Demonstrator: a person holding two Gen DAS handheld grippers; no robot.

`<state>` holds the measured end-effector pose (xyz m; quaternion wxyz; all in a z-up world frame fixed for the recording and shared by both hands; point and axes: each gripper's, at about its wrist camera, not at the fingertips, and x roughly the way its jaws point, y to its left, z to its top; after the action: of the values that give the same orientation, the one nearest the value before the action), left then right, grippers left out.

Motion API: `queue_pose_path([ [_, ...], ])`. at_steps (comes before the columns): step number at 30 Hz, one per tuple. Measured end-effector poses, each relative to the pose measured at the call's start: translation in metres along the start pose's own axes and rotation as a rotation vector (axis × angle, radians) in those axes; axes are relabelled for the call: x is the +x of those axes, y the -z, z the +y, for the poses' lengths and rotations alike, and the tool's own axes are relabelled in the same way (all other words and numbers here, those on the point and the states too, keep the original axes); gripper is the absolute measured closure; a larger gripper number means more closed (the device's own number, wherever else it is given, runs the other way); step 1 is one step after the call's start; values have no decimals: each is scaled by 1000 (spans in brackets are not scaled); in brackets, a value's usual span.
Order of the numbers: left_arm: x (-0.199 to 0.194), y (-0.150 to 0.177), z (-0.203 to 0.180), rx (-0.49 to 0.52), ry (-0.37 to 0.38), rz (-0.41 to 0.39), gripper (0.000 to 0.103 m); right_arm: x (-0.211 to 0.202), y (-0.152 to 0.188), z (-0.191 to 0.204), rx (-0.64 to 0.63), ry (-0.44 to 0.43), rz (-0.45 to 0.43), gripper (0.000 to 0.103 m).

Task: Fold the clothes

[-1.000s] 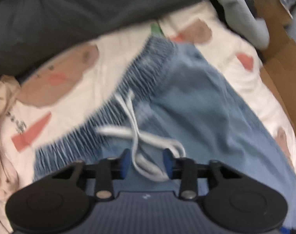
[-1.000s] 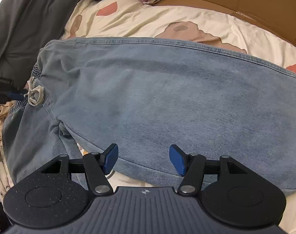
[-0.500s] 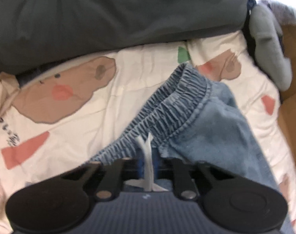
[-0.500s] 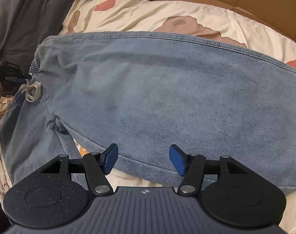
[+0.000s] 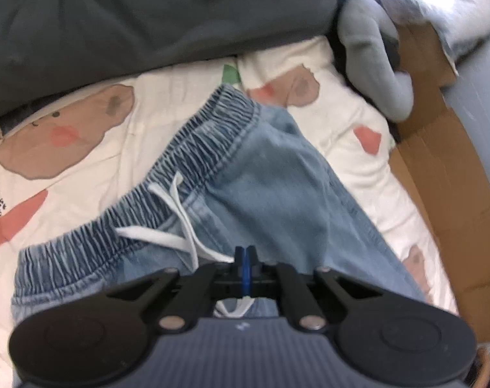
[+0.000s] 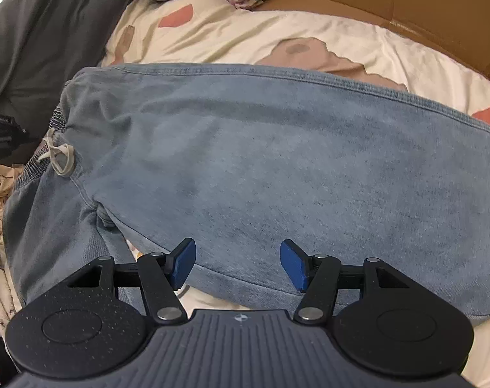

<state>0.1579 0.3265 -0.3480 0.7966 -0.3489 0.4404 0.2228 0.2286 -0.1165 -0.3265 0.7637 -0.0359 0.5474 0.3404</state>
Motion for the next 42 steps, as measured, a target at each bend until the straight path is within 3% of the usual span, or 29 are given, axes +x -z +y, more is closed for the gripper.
queue_pose_path([
  [5, 6, 3, -1, 42, -78, 2, 98, -9, -2, -1, -8, 13, -19, 38],
  [14, -6, 17, 13, 58, -125, 32, 80, -13, -9, -13, 29, 3, -58, 38],
  [32, -88, 43, 130, -95, -261, -42, 77, -1, -6, 3, -23, -24, -38, 38],
  [42, -74, 67, 168, -178, -229, -53, 74, 5, 9, 25, -124, -44, 26, 38],
])
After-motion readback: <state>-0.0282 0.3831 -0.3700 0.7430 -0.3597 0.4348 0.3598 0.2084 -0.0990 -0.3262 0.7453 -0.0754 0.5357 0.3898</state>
